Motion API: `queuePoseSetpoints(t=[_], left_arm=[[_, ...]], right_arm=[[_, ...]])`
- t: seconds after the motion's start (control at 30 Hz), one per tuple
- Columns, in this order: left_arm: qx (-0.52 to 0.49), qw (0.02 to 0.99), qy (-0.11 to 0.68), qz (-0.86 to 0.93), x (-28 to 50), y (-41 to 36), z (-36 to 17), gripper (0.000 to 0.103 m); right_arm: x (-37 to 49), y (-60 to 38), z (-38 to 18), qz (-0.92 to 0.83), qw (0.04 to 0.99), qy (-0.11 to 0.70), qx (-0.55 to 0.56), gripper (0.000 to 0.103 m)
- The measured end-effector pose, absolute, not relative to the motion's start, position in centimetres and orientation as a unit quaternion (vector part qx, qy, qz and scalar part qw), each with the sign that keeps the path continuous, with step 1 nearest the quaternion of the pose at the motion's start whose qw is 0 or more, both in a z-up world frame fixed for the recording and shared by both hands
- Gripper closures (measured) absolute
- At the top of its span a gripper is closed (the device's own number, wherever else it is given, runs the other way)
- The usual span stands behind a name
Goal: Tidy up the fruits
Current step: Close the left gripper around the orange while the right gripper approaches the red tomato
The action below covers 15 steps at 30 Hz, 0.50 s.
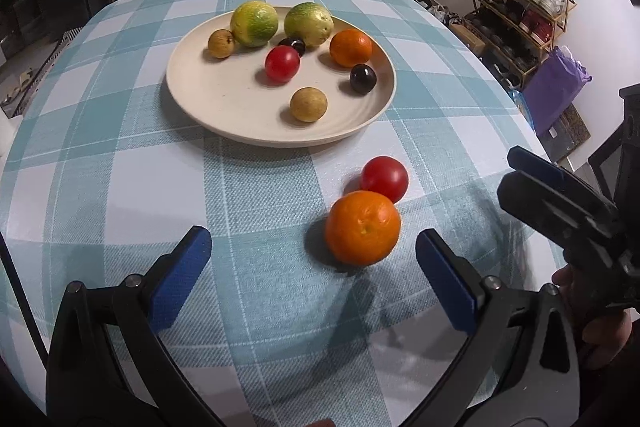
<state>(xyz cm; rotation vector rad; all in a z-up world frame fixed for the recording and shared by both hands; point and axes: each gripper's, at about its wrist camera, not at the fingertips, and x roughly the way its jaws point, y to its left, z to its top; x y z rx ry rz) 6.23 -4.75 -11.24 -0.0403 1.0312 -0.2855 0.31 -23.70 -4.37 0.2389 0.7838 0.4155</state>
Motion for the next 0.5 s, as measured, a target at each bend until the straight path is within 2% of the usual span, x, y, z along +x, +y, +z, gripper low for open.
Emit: queuePoseSetpoints(t=[0.1, 0.2, 0.5], left_arm=[[-0.027, 0.856, 0.496, -0.141, 6.6, -4.7, -11.4, 0.003], [-0.040, 0.851, 0.501, -0.150, 6.9, -4.6, -11.5, 0.010], [-0.052, 0.841, 0.501, -0.198, 7.1, -4.9, -11.6, 0.050]], right_arm=[[0.8, -23.8, -4.7, 0.200, 0.894, 0.383, 0.119, 0.002], [1.1, -23.8, -4.9, 0.203, 0.892, 0.387, 0.119, 0.002], [1.9, -23.5, -5.4, 0.206, 0.887, 0.395, 0.122, 0.002]])
